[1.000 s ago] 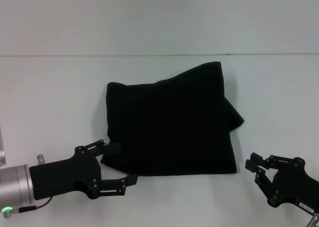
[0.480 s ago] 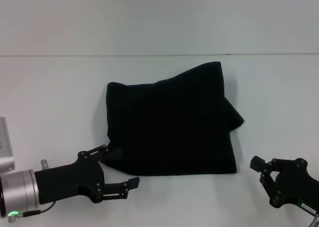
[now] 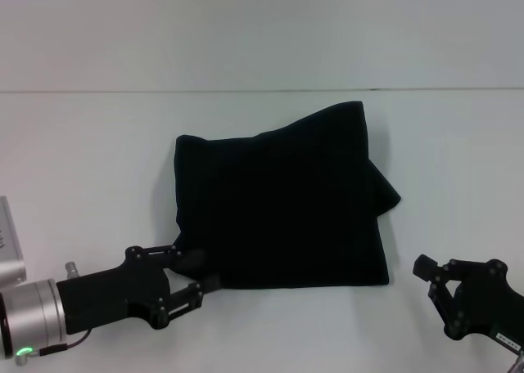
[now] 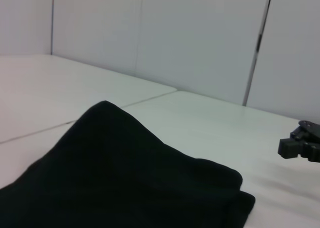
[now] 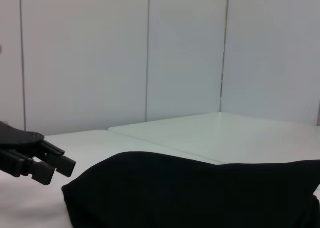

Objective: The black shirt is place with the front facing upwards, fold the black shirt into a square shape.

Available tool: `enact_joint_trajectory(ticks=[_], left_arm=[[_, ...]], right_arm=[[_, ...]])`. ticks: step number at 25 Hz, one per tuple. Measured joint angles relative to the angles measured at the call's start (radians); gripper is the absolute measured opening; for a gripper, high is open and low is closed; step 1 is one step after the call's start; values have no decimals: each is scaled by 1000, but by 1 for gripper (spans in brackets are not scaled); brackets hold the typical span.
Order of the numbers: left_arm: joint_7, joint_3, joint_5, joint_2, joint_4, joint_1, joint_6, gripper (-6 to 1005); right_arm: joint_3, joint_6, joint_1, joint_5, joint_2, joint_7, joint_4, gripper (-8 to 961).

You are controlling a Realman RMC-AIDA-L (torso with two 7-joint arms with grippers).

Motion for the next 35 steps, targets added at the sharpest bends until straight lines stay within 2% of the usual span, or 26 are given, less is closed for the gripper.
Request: enact_joint_trajectory(ticks=[6,8,13,18,21,22,32,35], left_arm=[[36,-64,-37,3,-37,3,-29,448],[55,-72,-39,4,-37,7,-31,520],[82,-73,-33,4,-40,12,-39,686],[82,-73,-32,4,-40,13,-40,803],[82,-70,-31,4,-40,14,-50,874],[82,-68,-29,4,-40,14,-54,897],[77,-71,-9,4,-53,14,-105,917],[75,-71,-10,3,-53,15,-105,917]], right_arm=[[16,-3,-7,2,1,37,1,6],[20,-2,-10,0,1,46,0,7],[20,7,-12,-3,1,48,0,177],[20,22,-11,-4,2,48,1,415],[17,31,-6,-4,1,48,1,650],[16,32,-5,-5,2,48,1,671],[12,53,2,-6,5,42,2,884],[13,54,5,-5,5,41,2,909]])
